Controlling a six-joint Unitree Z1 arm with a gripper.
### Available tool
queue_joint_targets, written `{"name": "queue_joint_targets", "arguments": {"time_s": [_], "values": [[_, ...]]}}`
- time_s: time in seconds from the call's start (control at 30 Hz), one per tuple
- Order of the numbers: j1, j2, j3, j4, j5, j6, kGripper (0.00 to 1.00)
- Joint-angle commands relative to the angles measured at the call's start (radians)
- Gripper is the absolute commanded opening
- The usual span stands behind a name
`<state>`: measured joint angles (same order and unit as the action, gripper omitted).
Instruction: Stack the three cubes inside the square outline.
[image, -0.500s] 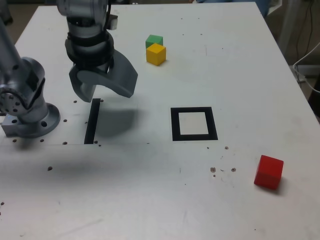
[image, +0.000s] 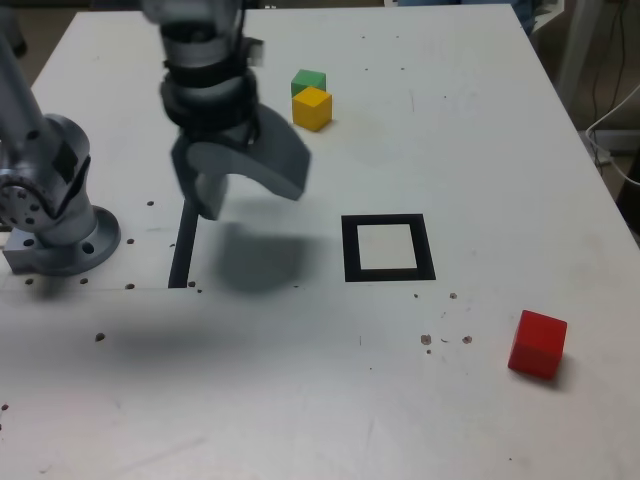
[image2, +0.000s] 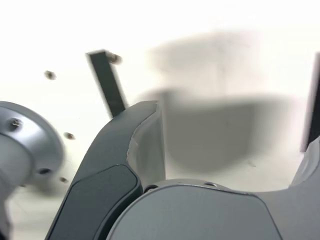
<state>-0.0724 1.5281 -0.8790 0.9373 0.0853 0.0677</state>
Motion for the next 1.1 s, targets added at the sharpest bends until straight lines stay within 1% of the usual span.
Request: {"name": "queue_joint_targets", "arguments": {"time_s": [0.0,0.13,0.23,0.43,0.7,0.93,1.07], "values": [[-0.022,0.038,-0.073,0.044,-0.004,0.008,0.99],[-0.056,0.089,-0.211,0.137,0.006,0.007,1.00],[-0.078,0.134,-0.307,0.181,0.008,-0.006,1.00],[-0.098,0.228,-0.463,0.231,-0.013,-0.027,1.00],[-0.135,0.367,-0.720,0.349,-0.017,-0.051,1.00],[-0.201,0.462,-0.912,0.427,-0.031,-0.090,1.00],[-0.230,0.519,-0.988,0.470,-0.043,-0.108,1.00]]}}
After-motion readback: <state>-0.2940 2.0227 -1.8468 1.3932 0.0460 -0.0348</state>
